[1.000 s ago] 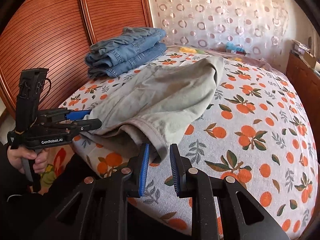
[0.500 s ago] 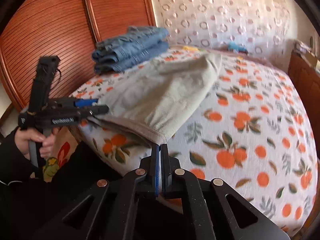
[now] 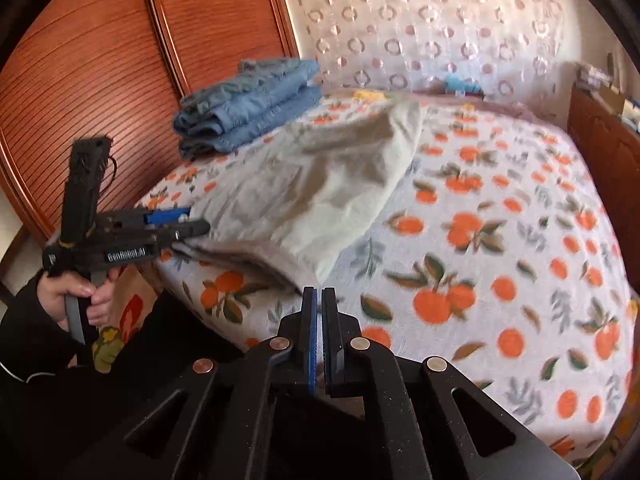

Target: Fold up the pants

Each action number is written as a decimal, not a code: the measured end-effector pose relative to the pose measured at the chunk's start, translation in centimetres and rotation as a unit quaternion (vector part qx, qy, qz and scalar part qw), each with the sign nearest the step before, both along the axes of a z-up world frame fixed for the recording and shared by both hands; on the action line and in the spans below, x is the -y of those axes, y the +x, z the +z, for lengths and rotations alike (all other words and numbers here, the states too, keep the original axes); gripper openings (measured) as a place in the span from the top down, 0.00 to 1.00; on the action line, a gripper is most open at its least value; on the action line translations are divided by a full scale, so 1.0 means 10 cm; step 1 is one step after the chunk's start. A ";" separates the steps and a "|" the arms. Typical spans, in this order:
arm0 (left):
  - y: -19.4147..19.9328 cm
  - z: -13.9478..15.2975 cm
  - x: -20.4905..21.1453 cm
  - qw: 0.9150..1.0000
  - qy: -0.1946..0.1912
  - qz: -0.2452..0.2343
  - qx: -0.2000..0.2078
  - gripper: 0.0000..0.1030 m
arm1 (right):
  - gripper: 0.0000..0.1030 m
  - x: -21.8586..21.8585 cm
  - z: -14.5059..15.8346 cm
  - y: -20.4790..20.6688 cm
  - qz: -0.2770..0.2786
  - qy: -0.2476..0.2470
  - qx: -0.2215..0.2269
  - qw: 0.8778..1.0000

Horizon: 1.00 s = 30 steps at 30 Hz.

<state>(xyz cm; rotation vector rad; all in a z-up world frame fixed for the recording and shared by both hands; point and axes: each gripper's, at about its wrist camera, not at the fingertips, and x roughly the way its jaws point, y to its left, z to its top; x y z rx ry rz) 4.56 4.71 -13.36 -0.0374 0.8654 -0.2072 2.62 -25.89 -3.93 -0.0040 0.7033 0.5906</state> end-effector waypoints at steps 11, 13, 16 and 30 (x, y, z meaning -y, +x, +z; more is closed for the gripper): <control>-0.03 0.00 0.01 1.000 0.001 -0.002 0.006 0.56 | 0.94 -0.47 -0.06 0.26 0.030 0.007 -0.006 0.999; -0.04 0.00 0.01 1.000 0.000 -0.003 0.007 0.56 | 0.94 -0.47 -0.17 0.27 0.022 -0.010 -0.015 1.000; -0.05 0.01 -0.01 1.000 -0.003 -0.004 0.006 0.55 | 0.94 -0.43 -0.24 0.25 0.013 -0.009 -0.012 1.000; -0.29 0.03 -0.05 1.000 -0.018 -0.008 -0.001 0.57 | 0.66 -0.37 -0.17 0.13 -0.038 -0.023 0.003 0.999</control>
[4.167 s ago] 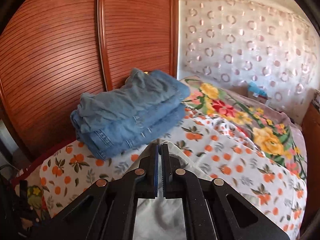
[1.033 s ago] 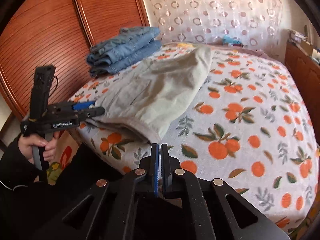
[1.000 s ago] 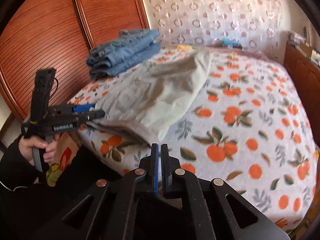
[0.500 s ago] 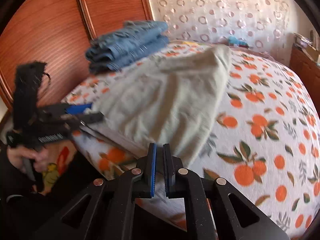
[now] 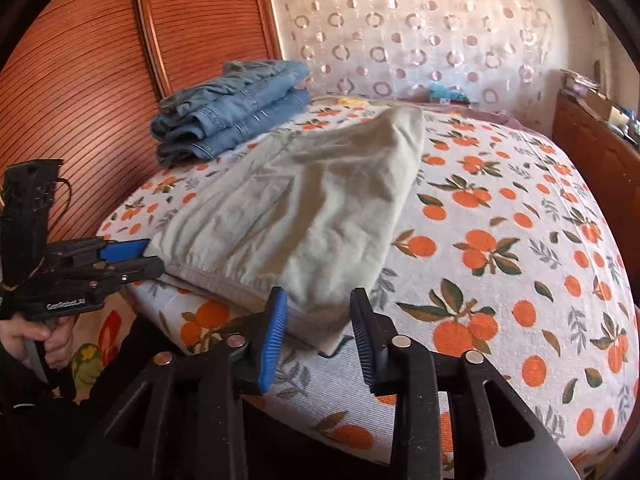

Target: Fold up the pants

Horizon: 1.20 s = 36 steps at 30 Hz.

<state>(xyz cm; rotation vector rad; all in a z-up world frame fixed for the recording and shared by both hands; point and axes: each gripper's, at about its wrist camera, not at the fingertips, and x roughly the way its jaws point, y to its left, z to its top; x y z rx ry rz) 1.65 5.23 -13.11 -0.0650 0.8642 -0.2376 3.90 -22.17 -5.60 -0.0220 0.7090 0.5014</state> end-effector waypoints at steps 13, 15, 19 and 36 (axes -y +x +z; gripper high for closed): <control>0.06 0.16 -0.07 0.999 -0.029 0.012 0.020 0.71 | 0.62 0.02 -0.08 0.04 0.001 0.008 -0.020 1.000; 0.09 0.14 -0.06 0.999 -0.031 0.007 0.012 0.75 | 0.62 0.02 -0.09 0.03 0.000 0.008 -0.020 1.000; 0.12 0.07 -0.04 0.999 -0.034 0.005 -0.005 0.84 | 0.61 0.01 -0.09 0.03 0.000 0.009 -0.019 1.000; 0.00 0.05 -0.01 0.999 -0.009 0.022 -0.021 0.87 | 0.58 0.00 -0.11 0.01 0.003 0.010 -0.015 1.000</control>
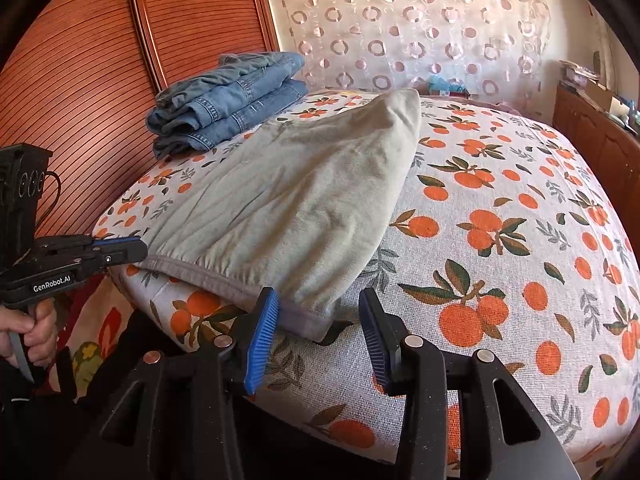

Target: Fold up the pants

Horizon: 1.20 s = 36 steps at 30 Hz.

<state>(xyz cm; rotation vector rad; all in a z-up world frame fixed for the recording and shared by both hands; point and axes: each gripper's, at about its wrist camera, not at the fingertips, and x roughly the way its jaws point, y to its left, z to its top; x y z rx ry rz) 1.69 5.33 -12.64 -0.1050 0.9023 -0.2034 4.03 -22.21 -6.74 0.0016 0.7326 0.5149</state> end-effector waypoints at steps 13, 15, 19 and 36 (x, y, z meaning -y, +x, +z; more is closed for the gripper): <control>-0.02 -0.03 -0.01 1.000 0.009 0.014 0.009 0.69 | 0.57 0.02 0.01 -0.04 -0.002 -0.002 -0.004 1.000; -0.02 -0.02 0.00 1.000 0.012 0.016 0.007 0.69 | 0.57 0.03 0.01 -0.04 -0.002 -0.002 -0.003 1.000; -0.04 -0.02 0.02 1.000 -0.012 0.000 0.000 0.69 | 0.56 0.03 0.01 -0.04 -0.001 -0.001 -0.003 1.000; -0.05 -0.03 0.14 1.000 -0.003 -0.018 0.023 0.86 | 0.56 0.08 0.00 -0.04 0.002 0.016 -0.013 1.000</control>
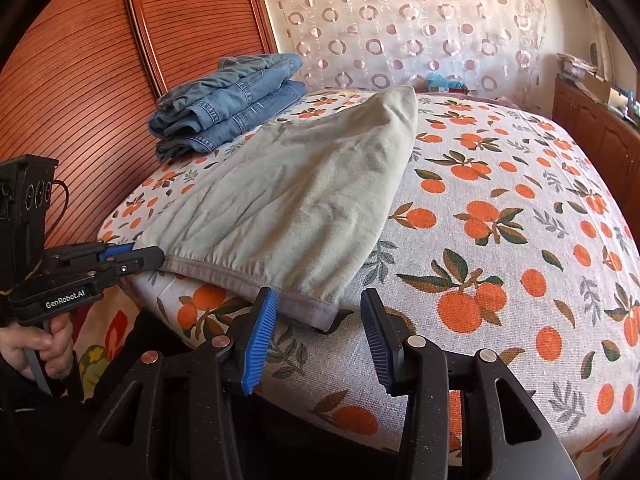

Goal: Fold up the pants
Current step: 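Grasp the pants hem with the left tool while the right tool grasps the waistband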

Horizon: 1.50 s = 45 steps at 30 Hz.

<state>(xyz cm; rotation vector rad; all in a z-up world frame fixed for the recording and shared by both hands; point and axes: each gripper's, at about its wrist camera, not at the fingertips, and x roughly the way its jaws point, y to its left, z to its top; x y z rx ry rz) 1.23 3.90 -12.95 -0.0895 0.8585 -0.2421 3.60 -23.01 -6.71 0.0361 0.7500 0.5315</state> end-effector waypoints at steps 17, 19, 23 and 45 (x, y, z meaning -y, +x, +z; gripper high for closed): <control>0.23 0.25 0.05 1.000 -0.014 -0.012 0.023 0.93 | 0.90 0.07 0.10 0.13 0.022 0.041 -0.009 0.999; 0.35 0.35 0.08 0.999 -0.012 -0.015 0.034 0.93 | 0.90 0.09 0.20 0.19 0.017 0.041 0.004 0.999; 0.55 0.46 0.10 0.999 -0.009 -0.015 0.046 0.93 | 0.90 0.11 0.40 0.34 0.012 0.035 0.028 0.999; 1.92 0.48 0.01 0.999 0.030 0.002 0.034 0.92 | 0.90 -0.22 0.52 1.78 0.018 -0.004 0.010 1.000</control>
